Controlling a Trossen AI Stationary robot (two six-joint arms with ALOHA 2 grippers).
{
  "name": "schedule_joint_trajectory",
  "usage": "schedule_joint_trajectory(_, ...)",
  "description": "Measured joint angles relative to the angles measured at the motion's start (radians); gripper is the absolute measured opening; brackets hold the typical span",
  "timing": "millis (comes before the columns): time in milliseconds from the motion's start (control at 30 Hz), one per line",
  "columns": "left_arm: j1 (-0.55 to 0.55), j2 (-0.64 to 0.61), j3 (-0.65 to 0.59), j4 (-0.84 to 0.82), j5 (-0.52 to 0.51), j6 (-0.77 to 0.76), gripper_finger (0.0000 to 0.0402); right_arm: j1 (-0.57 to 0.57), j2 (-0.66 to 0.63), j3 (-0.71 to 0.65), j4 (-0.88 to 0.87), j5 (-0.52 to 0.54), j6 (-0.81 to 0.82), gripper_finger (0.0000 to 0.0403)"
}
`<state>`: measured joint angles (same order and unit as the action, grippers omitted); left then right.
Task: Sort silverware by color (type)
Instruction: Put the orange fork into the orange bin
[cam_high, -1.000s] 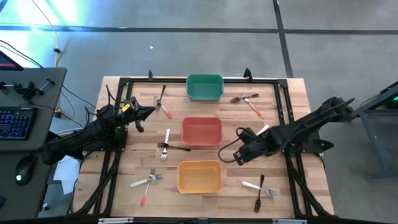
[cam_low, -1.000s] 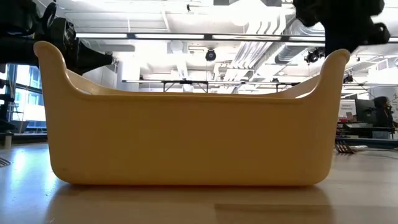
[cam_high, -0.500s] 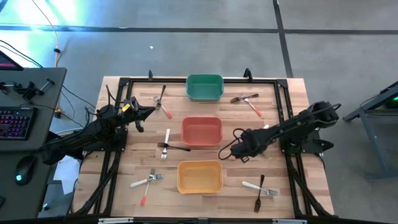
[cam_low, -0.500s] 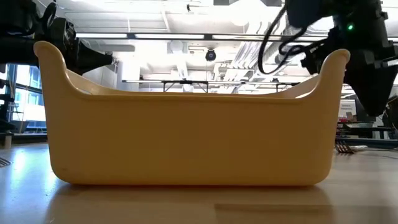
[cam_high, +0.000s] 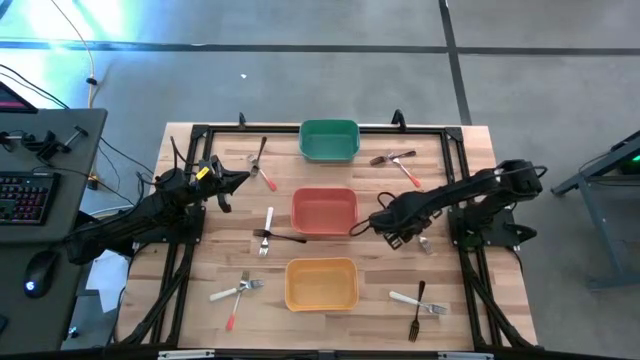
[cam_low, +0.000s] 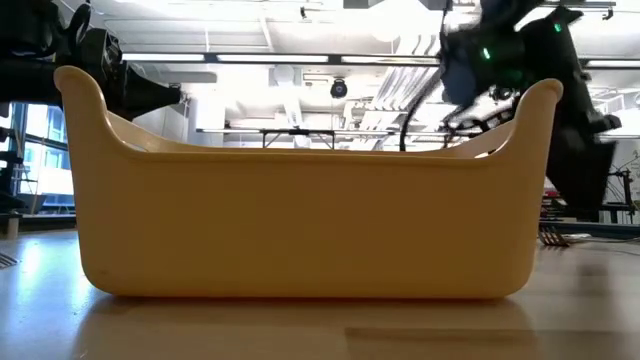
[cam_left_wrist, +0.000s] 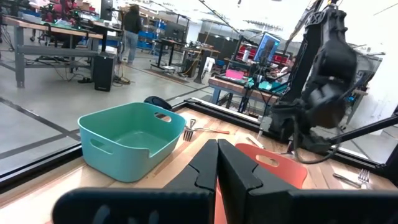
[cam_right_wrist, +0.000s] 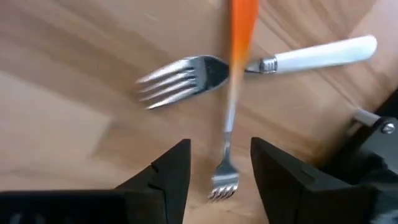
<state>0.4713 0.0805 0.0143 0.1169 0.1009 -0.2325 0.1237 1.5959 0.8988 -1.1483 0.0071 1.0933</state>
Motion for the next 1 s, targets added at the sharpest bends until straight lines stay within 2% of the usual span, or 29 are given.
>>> schedule_joint_trajectory(167, 0.0, 0.0, 0.0, 0.0, 0.0, 0.0, 0.0, 0.008, -0.003, -0.091, 0.026, 0.025, 0.025, 0.0151)
schedule_joint_trajectory(333, 0.0, 0.0, 0.0, 0.0, 0.0, 0.0, 0.0, 0.015, -0.007, -0.173, 0.132, -0.049, 0.025, 0.0151)
schedule_joint_trajectory(600, 0.0, 0.0, 0.0, 0.0, 0.0, 0.0, 0.0, 0.015, -0.008, -0.194, 0.175, -0.045, 0.031, 0.0143)
schedule_joint_trajectory(700, 0.0, 0.0, 0.0, 0.0, 0.0, 0.0, 0.0, 0.015, -0.007, -0.195, 0.185, -0.05, 0.033, 0.0118)
schedule_joint_trajectory(933, 0.0, 0.0, 0.0, 0.0, 0.0, 0.0, 0.0, 0.016, -0.005, -0.195, 0.21, -0.062, 0.062, 0.002)
schedule_joint_trajectory(1000, 0.0, 0.0, 0.0, 0.0, 0.0, 0.0, 0.0, 0.016, -0.005, -0.195, 0.211, -0.066, 0.06, 0.0006)
